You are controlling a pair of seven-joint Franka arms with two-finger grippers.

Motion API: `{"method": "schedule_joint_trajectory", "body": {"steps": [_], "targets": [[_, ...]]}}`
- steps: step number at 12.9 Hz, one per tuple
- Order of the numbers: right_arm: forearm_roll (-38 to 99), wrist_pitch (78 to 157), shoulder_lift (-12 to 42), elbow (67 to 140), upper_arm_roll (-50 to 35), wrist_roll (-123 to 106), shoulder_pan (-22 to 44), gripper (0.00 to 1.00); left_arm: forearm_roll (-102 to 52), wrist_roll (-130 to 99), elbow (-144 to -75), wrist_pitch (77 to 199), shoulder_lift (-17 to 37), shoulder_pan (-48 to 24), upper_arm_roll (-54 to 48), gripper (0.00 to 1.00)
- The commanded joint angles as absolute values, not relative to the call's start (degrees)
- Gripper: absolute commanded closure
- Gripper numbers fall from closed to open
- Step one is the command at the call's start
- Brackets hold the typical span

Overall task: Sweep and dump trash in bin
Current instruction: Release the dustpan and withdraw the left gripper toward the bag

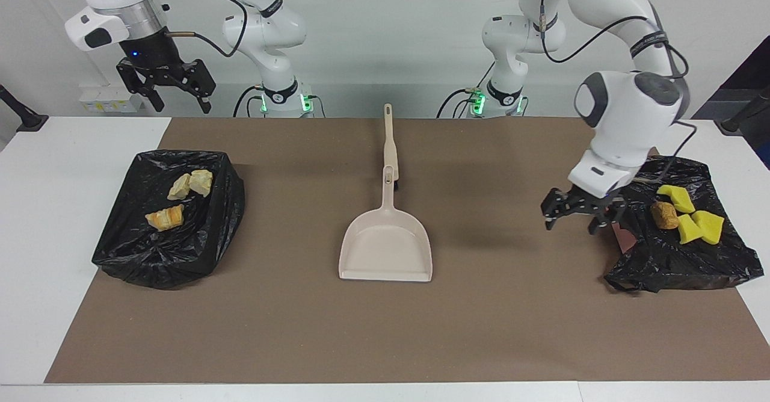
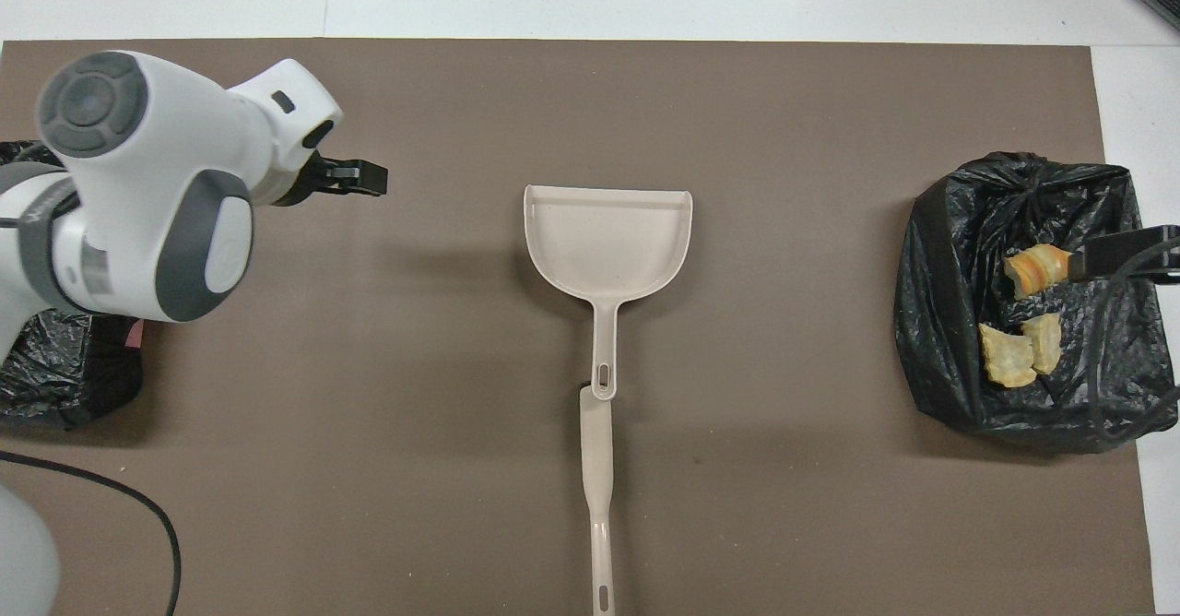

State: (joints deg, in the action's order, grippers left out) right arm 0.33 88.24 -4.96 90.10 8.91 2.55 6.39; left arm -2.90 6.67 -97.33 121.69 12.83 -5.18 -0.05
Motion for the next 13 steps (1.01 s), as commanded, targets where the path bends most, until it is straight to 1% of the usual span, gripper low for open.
{"method": "schedule_joint_trajectory", "body": {"steps": [1,4,7,11,13], "targets": [[0.18,87.36,-5.98,90.7,8.79,1.58,6.24,0.0,-2.9,9.32,-94.41,114.29,11.69,-1.94,-0.62,0.0],[0.26,87.36,-5.98,90.7,8.79,1.58,6.24,0.0,-2.9,8.18,-93.95,108.03,7.84,-1.41,0.7,0.0],[0.18,87.36,-5.98,90.7,8.79,1.58,6.24,0.0,-1.94,1.43,-94.22,101.01,3.88,-1.41,0.7,0.0],[0.18,87.36,-5.98,90.7,8.79,1.58,6.15,0.0,-0.88,1.85,-95.44,94.23,-1.57,-1.49,0.7,0.0],[0.18,87.36,-5.98,90.7,8.79,1.58,6.15,0.0,-0.88,1.67,-95.36,91.17,-3.33,-1.67,0.62,0.0]]}}
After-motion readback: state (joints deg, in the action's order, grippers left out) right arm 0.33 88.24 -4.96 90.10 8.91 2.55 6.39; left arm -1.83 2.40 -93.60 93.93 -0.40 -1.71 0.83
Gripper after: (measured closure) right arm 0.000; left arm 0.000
